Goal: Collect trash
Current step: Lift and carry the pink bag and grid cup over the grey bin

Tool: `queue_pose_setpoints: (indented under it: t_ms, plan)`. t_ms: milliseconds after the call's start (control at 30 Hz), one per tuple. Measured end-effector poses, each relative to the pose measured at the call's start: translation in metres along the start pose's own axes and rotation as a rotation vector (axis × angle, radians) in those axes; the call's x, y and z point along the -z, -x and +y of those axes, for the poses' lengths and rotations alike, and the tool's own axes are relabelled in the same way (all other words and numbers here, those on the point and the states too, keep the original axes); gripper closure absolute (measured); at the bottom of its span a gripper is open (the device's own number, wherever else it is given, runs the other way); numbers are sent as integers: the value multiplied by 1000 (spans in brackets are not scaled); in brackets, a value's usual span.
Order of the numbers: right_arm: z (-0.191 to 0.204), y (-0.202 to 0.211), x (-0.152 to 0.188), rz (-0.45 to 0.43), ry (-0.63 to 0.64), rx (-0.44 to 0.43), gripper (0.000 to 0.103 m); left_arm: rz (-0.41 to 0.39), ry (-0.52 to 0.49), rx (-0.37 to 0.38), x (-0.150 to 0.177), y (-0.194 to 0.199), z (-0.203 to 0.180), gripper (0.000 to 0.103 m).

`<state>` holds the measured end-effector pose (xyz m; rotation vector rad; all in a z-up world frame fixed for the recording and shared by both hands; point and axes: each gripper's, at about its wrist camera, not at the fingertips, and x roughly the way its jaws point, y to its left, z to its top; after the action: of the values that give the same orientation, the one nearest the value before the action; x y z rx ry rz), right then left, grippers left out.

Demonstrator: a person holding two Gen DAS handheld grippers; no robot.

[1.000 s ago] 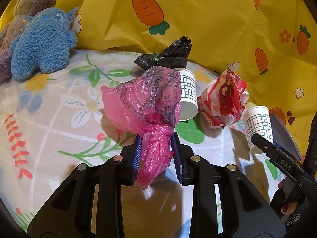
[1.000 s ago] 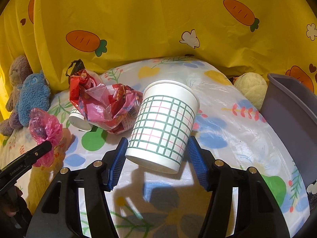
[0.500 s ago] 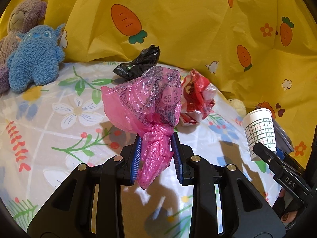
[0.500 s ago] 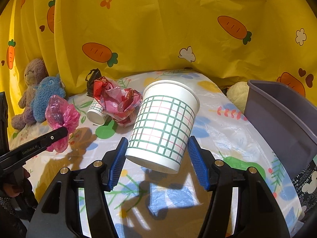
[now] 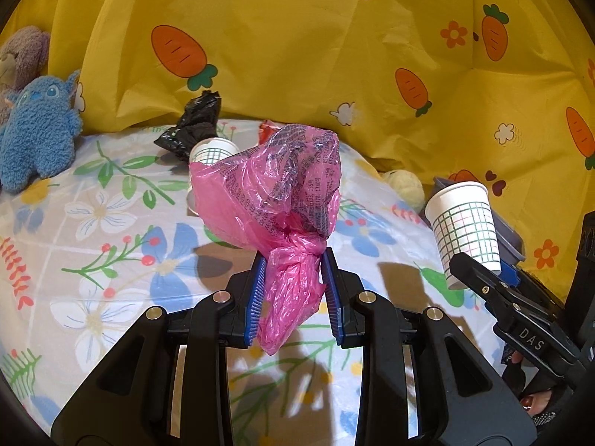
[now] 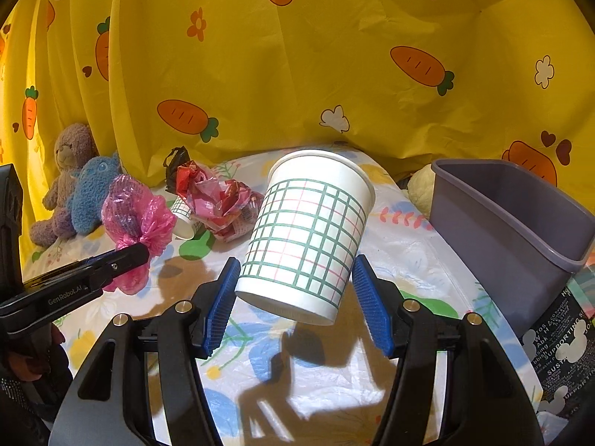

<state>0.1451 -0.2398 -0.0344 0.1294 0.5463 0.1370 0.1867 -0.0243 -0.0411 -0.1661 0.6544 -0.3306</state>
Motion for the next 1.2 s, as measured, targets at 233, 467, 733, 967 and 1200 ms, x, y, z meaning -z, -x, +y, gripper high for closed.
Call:
queue_pose_setpoints:
  t_ms: [233, 467, 733, 967, 1200]
  plan:
    - [-19, 14, -1, -29, -16, 22, 42, 14, -40, 44, -3, -7, -32, 74]
    - [-44, 26, -10, -68, -37, 70, 42, 17, -109, 103, -17, -16, -78, 74]
    - [-90, 40, -26, -120, -78, 175, 42, 27, -196, 202, -38, -40, -138, 74]
    - [-137, 46, -36, -148, -135, 282, 42, 50, -238, 290, -56, -73, -187, 74]
    - [-169, 41, -37, -140, -180, 356, 42, 88, -256, 374, -68, -107, -226, 74]
